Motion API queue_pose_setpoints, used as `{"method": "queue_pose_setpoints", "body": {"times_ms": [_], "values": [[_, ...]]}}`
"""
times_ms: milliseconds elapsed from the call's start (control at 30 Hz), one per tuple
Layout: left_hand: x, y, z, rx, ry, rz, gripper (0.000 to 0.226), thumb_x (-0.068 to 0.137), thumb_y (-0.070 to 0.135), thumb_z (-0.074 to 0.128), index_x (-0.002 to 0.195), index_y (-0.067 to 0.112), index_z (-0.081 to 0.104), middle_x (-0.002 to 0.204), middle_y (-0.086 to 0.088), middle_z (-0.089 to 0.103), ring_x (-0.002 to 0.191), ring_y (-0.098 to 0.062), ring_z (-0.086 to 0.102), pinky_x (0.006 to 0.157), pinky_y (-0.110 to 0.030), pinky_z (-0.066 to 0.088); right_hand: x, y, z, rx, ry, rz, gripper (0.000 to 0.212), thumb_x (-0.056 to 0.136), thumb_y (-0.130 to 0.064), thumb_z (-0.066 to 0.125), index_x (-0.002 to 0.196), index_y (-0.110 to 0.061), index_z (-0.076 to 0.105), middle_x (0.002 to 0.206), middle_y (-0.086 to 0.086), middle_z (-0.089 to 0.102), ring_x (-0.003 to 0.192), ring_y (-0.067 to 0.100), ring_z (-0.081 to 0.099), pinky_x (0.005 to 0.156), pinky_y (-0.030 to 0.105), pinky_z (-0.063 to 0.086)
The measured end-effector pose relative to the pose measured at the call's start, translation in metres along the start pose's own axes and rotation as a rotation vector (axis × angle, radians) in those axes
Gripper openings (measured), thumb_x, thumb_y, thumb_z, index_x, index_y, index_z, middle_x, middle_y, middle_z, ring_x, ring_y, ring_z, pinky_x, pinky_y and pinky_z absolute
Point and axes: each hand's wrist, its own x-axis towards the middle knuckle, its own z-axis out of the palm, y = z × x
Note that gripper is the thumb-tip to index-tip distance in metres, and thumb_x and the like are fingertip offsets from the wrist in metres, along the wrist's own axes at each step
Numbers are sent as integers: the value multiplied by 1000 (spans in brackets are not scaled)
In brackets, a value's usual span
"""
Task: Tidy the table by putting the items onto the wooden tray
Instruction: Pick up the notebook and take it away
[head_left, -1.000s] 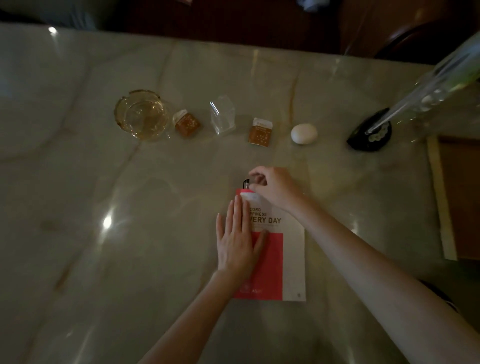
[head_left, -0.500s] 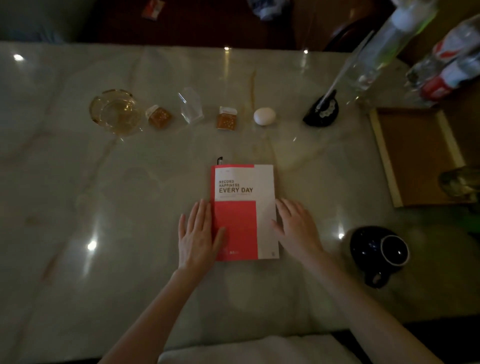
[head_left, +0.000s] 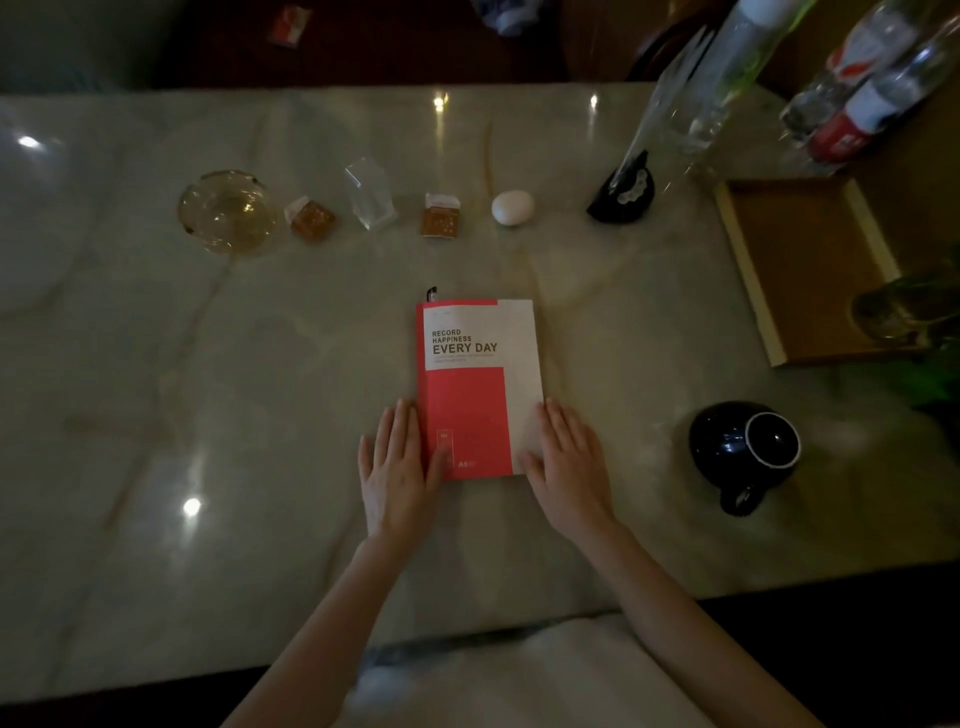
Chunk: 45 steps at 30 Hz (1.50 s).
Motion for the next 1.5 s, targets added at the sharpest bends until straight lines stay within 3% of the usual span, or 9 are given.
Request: {"method": "queue_pose_setpoints", "body": {"times_ms": [133,267,367,500,767,867,1000,1133,1500], "values": [[4,6,-4,-118,10,-50,65,91,49,38,142,12,23,152,-2,20,141,-17,7,113,-38,2,1,2,4,29,-14,0,80,79,-56,1,146,-12,8,156,6,11,144,22,6,116,38,9],[13,14,-17,-404,36,-165,41,87,30,56,122,9,54,120,-7,57,111,-26,48,94,-36,38,2,2,2,86,-35,16,72,87,-53,16,146,-12,10,156,4,9,144,21,5,117,37,8],[20,12,-27,-935,-106,-388,28,84,14,60,112,11,61,97,-4,65,88,-22,62,79,-37,51,4,3,0,91,-29,18,63,94,-37,40,146,-11,14,156,3,12,143,20,9,117,35,10],[24,6,-27,-1201,-338,-457,34,82,9,62,112,20,50,109,-14,62,86,-25,64,70,-37,55,4,1,-4,127,5,17,63,92,-35,47,144,-11,20,154,4,19,142,21,15,116,34,13],[34,2,-28,-1208,-493,-359,52,80,-4,61,125,13,44,108,-11,62,88,-23,64,73,-32,56,11,-2,-13,252,14,65,63,84,-23,61,139,-7,34,147,7,35,136,24,28,110,29,21],[35,-4,-29,-1279,-528,-382,51,79,-6,59,125,9,44,113,-11,61,90,-23,64,74,-32,56,13,-5,-17,453,96,123,47,82,-15,63,127,-5,50,126,12,55,115,27,52,94,30,41],[31,-12,-36,-1348,-553,-374,51,78,-7,59,125,10,45,114,-14,60,84,-20,67,69,-30,56,9,-18,-26,856,200,294,30,85,-9,60,114,-5,56,105,6,60,92,20,60,66,9,48],[32,-18,-49,-1375,-543,-350,50,78,-7,58,125,10,46,109,-13,62,81,-19,68,68,-29,56,18,-22,-40,1238,19,466,40,83,-9,62,121,-1,50,100,4,62,86,19,62,68,25,51],[23,-34,-115,-1330,-377,-308,63,67,3,67,126,14,47,92,-6,73,78,-20,69,64,-31,56,46,-59,-80,1210,-275,218,17,79,3,63,95,-1,57,80,6,66,70,15,64,51,23,56]]}}
